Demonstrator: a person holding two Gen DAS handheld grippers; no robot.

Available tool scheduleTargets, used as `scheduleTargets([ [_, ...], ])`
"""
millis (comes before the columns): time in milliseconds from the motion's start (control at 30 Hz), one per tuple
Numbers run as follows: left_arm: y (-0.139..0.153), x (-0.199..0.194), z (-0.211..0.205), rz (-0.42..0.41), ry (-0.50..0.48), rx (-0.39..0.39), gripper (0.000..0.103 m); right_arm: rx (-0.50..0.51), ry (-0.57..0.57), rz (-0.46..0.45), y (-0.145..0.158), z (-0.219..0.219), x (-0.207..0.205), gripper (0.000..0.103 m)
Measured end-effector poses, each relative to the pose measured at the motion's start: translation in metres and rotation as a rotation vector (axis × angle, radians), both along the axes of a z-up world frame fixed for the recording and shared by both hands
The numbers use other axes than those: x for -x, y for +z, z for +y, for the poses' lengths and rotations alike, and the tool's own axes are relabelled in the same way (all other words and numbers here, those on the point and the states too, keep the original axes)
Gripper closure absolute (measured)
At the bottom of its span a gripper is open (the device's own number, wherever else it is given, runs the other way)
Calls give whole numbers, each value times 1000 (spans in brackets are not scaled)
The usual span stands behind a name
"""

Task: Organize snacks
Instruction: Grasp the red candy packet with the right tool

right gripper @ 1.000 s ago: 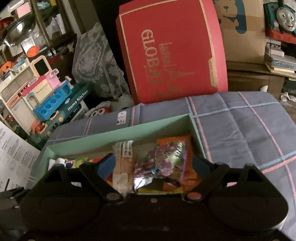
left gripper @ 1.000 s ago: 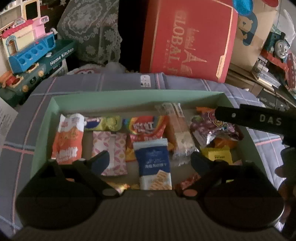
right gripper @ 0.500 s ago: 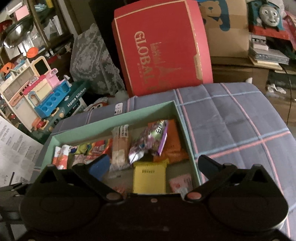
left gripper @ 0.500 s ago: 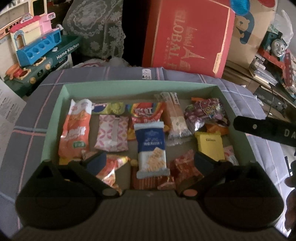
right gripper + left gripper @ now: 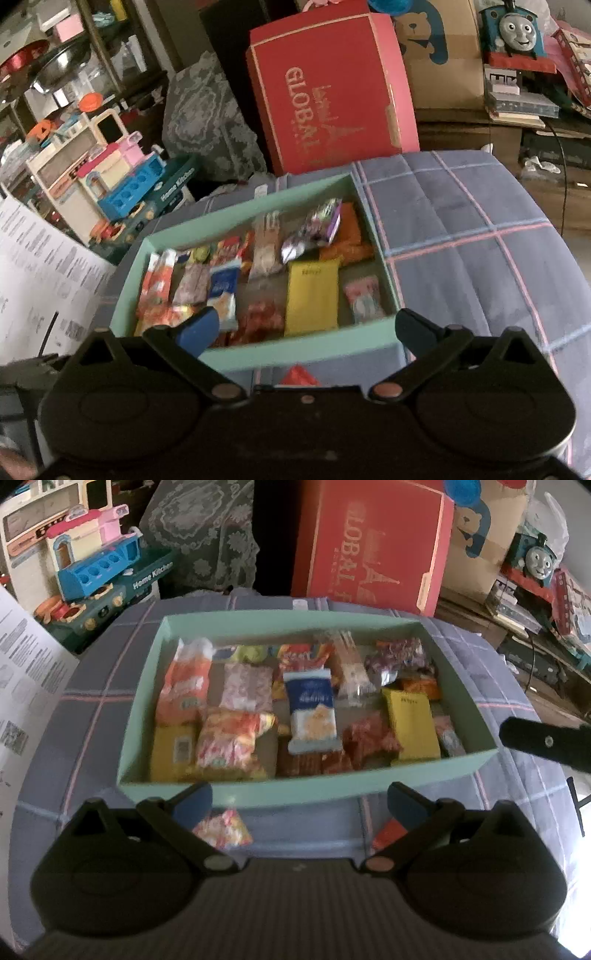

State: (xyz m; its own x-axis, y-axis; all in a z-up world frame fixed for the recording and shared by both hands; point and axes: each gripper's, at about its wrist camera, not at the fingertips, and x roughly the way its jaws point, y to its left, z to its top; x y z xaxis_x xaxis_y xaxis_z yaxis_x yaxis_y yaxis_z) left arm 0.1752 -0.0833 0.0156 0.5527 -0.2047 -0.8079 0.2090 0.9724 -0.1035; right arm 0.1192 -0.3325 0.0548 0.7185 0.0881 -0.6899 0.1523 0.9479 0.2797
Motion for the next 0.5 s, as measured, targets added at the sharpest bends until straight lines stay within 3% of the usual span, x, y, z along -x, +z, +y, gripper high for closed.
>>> scheduleTargets([
  [500, -38, 45, 35, 63, 43, -19, 0, -53, 2, 114, -39, 15, 58, 0],
])
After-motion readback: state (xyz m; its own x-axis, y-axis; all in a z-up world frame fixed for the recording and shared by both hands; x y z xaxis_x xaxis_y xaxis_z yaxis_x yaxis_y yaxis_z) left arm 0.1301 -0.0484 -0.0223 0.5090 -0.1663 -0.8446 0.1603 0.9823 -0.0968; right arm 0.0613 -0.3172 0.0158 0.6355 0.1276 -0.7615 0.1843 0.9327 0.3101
